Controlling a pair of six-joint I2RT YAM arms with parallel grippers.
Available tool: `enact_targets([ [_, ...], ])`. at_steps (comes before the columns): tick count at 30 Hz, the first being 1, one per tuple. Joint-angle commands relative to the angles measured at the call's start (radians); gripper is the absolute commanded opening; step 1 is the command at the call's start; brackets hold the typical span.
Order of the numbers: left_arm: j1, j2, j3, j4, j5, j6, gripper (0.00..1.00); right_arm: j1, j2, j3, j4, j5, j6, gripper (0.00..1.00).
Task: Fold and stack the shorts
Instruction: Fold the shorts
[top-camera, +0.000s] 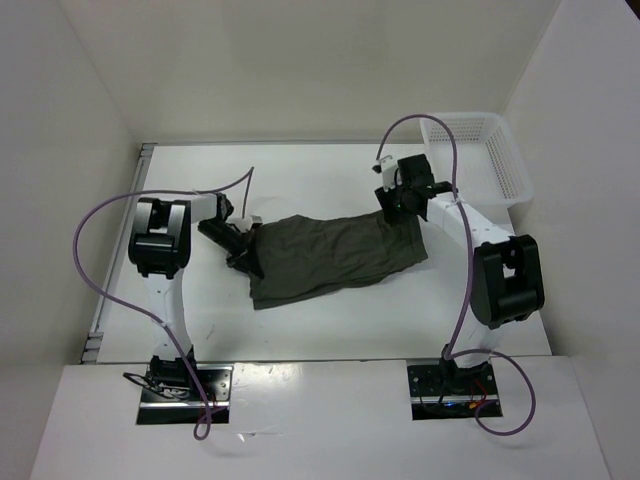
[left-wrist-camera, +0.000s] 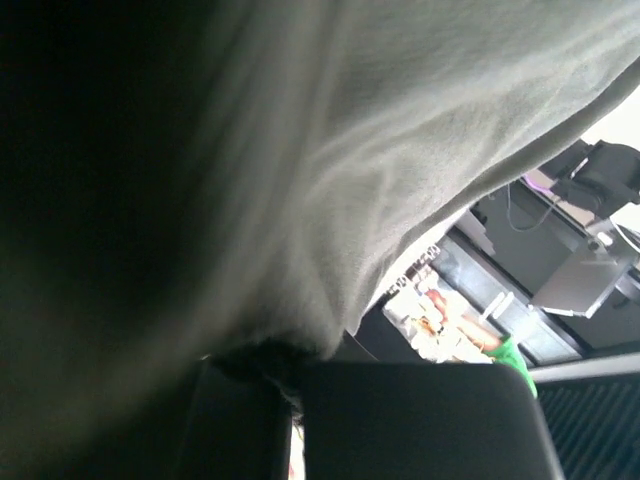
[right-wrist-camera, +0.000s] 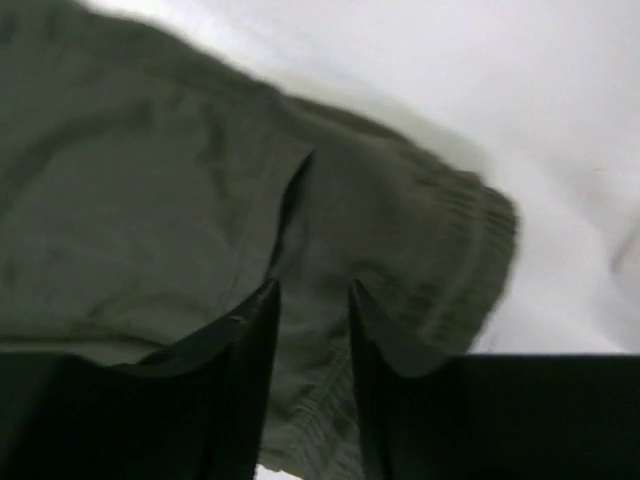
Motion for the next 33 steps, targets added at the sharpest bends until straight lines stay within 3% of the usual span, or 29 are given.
enact_targets([
  [1, 0.047, -0.049, 0.039, 0.053, -0.085, 0.03, 0.0, 0.014, 0.002, -0.062, 0.0, -0.015, -0.007, 0.37],
  [3, 0.073, -0.098, 0.066, 0.015, -0.074, 0.03, 0.0, 0.014, 0.028, -0.073, 0.009, 0.006, -0.007, 0.28],
  [8, 0.113, -0.172, 0.166, -0.102, -0.022, 0.03, 0.0, 0.014, 0.103, -0.055, 0.0, 0.005, 0.024, 0.2],
  [16, 0.113, -0.136, 0.458, -0.33, 0.142, 0.03, 0.0, 0.216, 0.233, 0.034, 0.032, -0.028, 0.143, 0.1],
  [19, 0.113, -0.135, 0.552, -0.331, 0.151, 0.03, 0.0, 0.234, 0.287, 0.101, 0.052, -0.028, 0.228, 0.06],
  [22, 0.099, -0.135, 0.606, -0.331, 0.173, 0.03, 0.0, 0.26, 0.345, 0.18, 0.052, -0.038, 0.263, 0.06],
  [28, -0.045, -0.086, 0.762, -0.331, 0.173, 0.03, 0.0, 0.293, 0.401, 0.344, 0.043, -0.092, 0.298, 0.09],
  [33, -0.168, -0.005, 0.917, -0.331, 0.14, 0.03, 0.0, 0.293, 0.248, 0.362, 0.032, 0.037, 0.286, 0.17],
])
